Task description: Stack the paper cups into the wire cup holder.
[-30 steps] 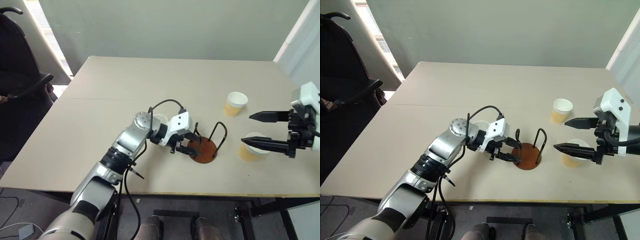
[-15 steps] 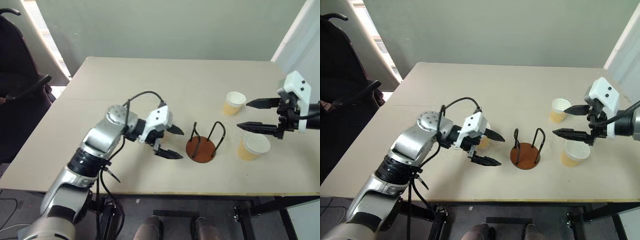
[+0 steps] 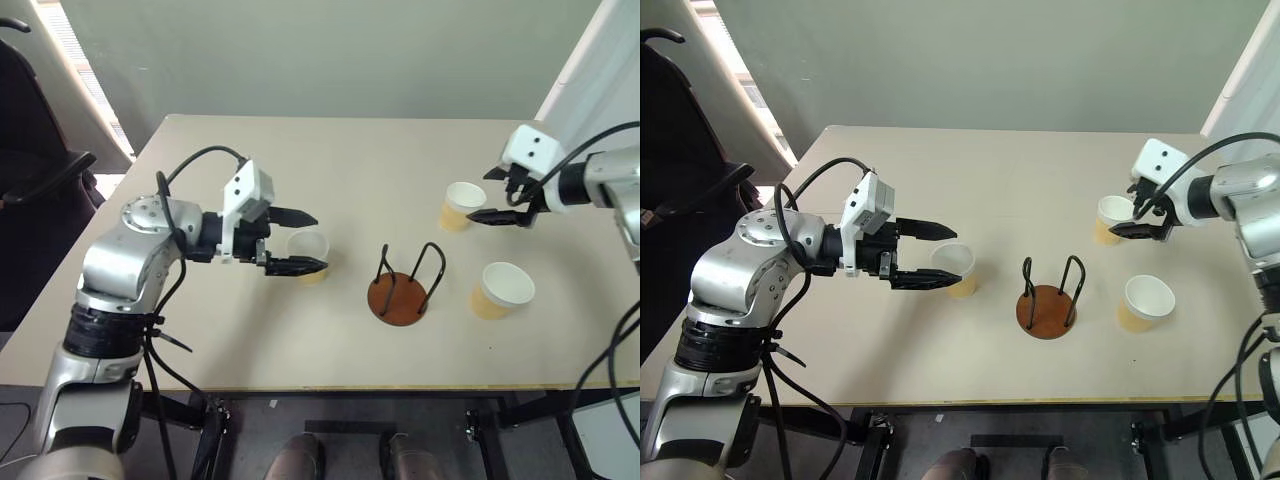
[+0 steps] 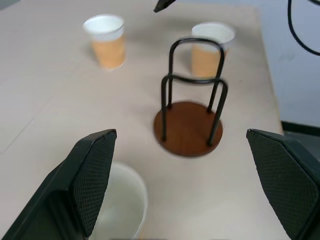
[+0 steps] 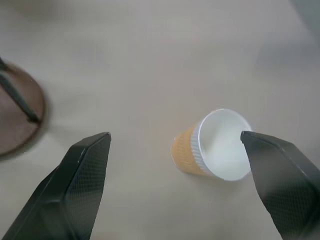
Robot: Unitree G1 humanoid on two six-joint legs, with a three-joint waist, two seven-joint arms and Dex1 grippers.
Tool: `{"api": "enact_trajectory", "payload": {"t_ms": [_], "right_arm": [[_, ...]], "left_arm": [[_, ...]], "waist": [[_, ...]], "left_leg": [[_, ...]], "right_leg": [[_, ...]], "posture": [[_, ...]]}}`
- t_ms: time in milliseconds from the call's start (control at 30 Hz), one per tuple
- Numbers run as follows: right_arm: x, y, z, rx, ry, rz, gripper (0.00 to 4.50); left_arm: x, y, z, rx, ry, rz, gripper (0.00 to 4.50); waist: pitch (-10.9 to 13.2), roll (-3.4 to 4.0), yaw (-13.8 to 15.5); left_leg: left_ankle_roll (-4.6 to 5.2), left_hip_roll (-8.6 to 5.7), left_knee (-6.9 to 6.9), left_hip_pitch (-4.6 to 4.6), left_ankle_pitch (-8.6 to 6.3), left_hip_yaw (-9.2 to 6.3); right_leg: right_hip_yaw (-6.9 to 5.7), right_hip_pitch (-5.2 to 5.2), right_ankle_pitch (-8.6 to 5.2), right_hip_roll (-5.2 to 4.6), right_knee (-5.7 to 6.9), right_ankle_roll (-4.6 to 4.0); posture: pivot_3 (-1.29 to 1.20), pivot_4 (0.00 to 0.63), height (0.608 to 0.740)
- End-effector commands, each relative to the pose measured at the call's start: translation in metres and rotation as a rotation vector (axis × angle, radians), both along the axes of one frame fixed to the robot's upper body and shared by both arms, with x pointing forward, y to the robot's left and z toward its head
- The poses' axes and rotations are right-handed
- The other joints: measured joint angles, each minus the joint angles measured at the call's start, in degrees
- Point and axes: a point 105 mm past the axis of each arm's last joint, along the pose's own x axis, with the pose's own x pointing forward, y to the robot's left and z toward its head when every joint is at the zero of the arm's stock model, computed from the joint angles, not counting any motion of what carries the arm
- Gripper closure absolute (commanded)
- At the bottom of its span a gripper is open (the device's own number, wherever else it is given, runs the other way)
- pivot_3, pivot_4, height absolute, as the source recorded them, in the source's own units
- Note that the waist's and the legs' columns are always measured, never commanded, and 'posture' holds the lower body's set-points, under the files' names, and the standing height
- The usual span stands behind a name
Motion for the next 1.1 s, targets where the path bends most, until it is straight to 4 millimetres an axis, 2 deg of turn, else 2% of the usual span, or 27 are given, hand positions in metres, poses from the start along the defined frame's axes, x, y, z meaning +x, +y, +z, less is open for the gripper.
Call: {"api": "enact_trajectory", "payload": {"t_ms": [33,200,533,667,967,1000,1100], "right_arm": [[0.011,0.002,0.010,-0.084,-0.040,0.028,0.17],[0.028,0.001,-0.001,-0.169,-0.018,0.018,0.17],[0.045,-0.007,-0.022,-0.288,0.013,-0.044,0.17],[0.049,-0.006,-0.027,-0.298,0.013,-0.066,1.09],[0.049,-0.007,-0.034,-0.300,0.035,-0.067,4.33],[0.048,-0.008,-0.034,-0.299,0.037,-0.066,4.46],[0.047,-0.008,-0.032,-0.292,0.039,-0.055,4.46]], "left_arm": [[0.001,0.004,0.006,0.021,-0.046,0.053,0.03],[0.001,0.001,0.006,0.027,-0.057,0.073,0.03],[-0.001,0.000,0.008,0.034,-0.074,0.091,0.03],[-0.002,-0.001,0.007,0.033,-0.075,0.094,0.00],[-0.003,0.001,0.005,0.039,-0.071,0.100,0.00],[-0.002,0.001,0.005,0.040,-0.071,0.100,0.00],[-0.001,0.000,0.005,0.040,-0.070,0.096,0.00]], "waist": [[0.00,0.00,0.08],[0.00,0.00,0.06],[0.01,0.01,0.10],[0.01,0.02,0.05],[0.01,0.02,0.13],[0.01,0.02,0.13],[0.01,0.02,0.13]], "left_leg": [[-0.02,0.00,-0.04,-0.02,0.01,0.00],[-0.35,0.00,-0.05,-0.09,0.07,-0.04],[-0.63,0.00,-0.16,-0.12,-0.09,-0.12],[-0.75,0.01,-0.18,-0.11,-0.15,-0.15],[-0.81,0.02,-0.19,-0.15,-0.19,-0.17],[-0.81,0.02,-0.20,-0.15,-0.19,-0.17],[-0.83,0.02,-0.21,-0.15,-0.20,-0.17]], "right_leg": [[-0.01,-0.02,-0.01,0.00,0.01,-0.03],[-0.05,-0.08,-0.01,0.00,-0.01,-0.14],[-0.06,-0.22,-0.03,0.01,0.02,-0.19],[-0.04,-0.25,-0.03,0.04,0.03,-0.22],[-0.07,-0.26,-0.03,0.05,0.02,-0.24],[-0.07,-0.27,-0.04,0.05,0.02,-0.25],[-0.07,-0.28,-0.04,0.05,0.03,-0.26]], "posture": [[0.00,0.150,0.740],[0.00,0.150,0.740],[0.00,0.150,0.740],[0.00,0.150,0.740],[0.00,0.150,0.740],[0.00,0.150,0.740],[0.00,0.150,0.740]]}}
